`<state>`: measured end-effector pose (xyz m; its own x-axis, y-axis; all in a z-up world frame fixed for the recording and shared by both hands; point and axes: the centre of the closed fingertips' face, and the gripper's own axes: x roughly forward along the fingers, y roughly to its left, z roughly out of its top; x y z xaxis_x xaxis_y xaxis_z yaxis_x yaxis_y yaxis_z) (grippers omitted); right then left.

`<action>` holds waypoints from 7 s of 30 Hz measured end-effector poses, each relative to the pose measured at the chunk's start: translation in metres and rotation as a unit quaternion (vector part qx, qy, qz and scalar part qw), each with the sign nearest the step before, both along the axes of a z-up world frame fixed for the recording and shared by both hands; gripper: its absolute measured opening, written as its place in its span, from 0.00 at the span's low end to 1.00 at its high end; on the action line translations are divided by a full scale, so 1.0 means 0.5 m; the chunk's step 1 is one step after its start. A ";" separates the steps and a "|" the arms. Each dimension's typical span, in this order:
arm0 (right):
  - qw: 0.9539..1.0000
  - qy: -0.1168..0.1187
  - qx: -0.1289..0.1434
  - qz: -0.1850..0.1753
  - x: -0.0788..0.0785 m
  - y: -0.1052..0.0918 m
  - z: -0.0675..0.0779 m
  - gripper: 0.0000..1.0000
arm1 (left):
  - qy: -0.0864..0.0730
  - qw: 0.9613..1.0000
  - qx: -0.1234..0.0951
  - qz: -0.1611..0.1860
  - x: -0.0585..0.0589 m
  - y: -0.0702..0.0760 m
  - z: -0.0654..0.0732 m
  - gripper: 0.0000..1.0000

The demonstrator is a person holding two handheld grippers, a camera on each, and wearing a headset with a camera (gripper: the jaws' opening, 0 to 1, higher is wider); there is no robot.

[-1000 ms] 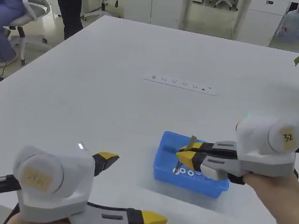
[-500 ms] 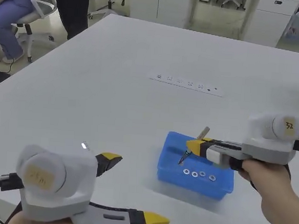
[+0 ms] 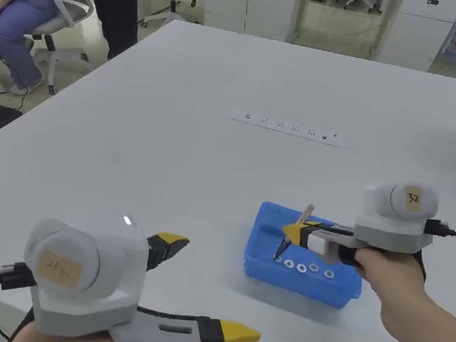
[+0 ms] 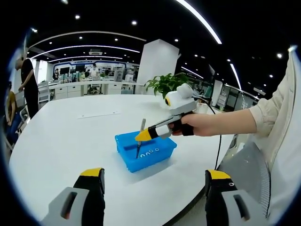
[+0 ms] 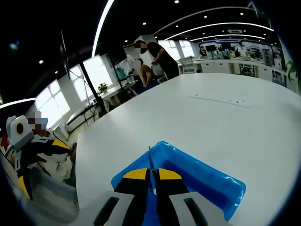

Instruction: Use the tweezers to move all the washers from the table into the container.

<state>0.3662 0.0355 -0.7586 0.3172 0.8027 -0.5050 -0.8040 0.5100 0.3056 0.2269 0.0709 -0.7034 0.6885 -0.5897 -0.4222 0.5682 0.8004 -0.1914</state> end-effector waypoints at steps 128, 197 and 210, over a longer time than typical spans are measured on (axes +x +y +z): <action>0.921 -0.146 -0.171 0.318 -0.260 -0.014 -0.102 0.03 | 0.044 0.895 0.290 -0.336 0.013 -0.074 -0.171 0.00; 0.980 -0.155 0.043 -0.120 -0.151 -0.289 0.160 0.69 | -0.074 0.997 0.015 0.013 0.083 0.018 0.063 0.81; 0.963 -0.192 0.054 -0.178 -0.130 -0.341 0.199 0.88 | -0.118 0.983 -0.040 0.133 0.077 0.112 0.118 0.99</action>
<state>0.3013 -0.1350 -0.6590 0.7298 0.6492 -0.2143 -0.6478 0.7569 0.0868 0.2654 0.1271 -0.6444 0.8958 -0.4009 -0.1921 0.3777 0.9142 -0.1468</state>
